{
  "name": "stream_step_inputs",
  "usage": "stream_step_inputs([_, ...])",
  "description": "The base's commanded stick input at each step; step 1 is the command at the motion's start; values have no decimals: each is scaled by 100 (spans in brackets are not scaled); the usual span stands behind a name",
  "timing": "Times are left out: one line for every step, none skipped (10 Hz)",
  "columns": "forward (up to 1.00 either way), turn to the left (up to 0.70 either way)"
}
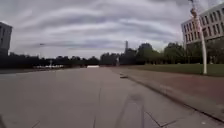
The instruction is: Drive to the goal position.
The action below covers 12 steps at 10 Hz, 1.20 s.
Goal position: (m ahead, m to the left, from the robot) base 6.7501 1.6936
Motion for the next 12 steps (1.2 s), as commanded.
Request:
stream_step_inputs([85, 0])
stream_step_inputs([85, 0])
stream_step_inputs([85, 0])
stream_step_inputs([85, 0])
stream_step_inputs([85, 0])
stream_step_inputs([85, 0])
stream_step_inputs([85, 0])
stream_step_inputs([85, 0])
stream_step_inputs([85, 0])
stream_step_inputs([85, 0])
stream_step_inputs([85, 0])
stream_step_inputs([85, 0])
